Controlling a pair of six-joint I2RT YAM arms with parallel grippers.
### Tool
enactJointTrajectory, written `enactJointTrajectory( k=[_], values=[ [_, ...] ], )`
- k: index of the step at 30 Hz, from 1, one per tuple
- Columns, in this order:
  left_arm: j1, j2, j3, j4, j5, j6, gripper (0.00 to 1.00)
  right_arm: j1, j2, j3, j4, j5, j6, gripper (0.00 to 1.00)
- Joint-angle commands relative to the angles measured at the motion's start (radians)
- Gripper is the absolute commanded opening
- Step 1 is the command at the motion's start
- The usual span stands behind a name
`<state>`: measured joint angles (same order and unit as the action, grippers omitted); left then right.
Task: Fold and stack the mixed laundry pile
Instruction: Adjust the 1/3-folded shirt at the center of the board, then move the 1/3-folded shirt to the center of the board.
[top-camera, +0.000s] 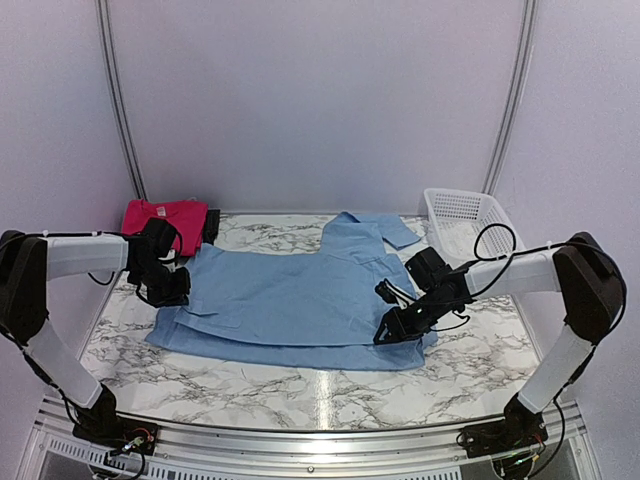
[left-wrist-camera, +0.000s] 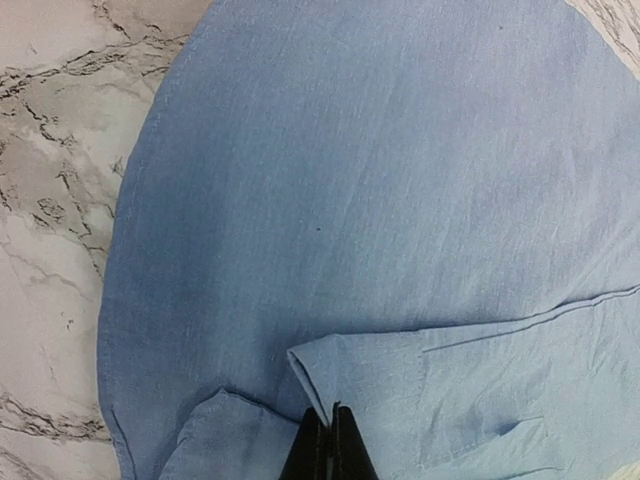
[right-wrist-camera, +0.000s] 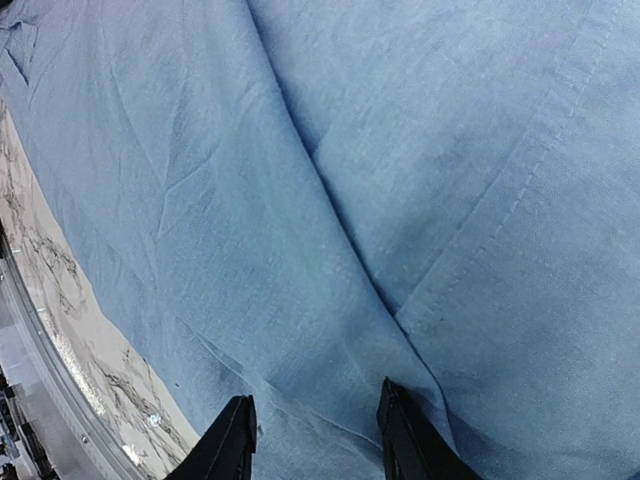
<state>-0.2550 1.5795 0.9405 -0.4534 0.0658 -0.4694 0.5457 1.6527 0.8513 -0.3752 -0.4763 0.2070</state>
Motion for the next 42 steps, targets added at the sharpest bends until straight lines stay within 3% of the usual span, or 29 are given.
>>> enactJointTrajectory(
  k=[1, 11, 16, 22, 26, 33, 42],
  values=[
    [0.002, -0.016, 0.036, -0.054, -0.090, 0.063, 0.00, -0.006, -0.021, -0.005, -0.066, 0.047, -0.014, 0.43],
    [0.003, 0.045, 0.044, -0.054, -0.140, 0.153, 0.00, -0.006, -0.068, 0.042, -0.102, 0.013, -0.004, 0.43],
    [0.002, 0.026, 0.022, -0.056, -0.134, 0.151, 0.37, -0.006, -0.118, 0.102, -0.105, -0.032, -0.004, 0.43],
    [0.002, -0.078, 0.059, -0.061, -0.113, 0.172, 0.53, -0.005, -0.066, 0.189, -0.072, -0.036, 0.026, 0.42],
    [0.000, -0.008, 0.095, -0.061, -0.071, 0.172, 0.54, 0.002, 0.047, 0.219, -0.026, -0.038, 0.037, 0.41],
    [0.000, 0.123, 0.040, -0.022, -0.037, 0.047, 0.54, 0.002, 0.190, 0.235, -0.018, -0.009, 0.018, 0.40],
    [-0.031, -0.082, -0.268, -0.021, 0.014, -0.161, 0.54, 0.007, 0.133, 0.035, -0.001, -0.059, 0.040, 0.40]
  ],
)
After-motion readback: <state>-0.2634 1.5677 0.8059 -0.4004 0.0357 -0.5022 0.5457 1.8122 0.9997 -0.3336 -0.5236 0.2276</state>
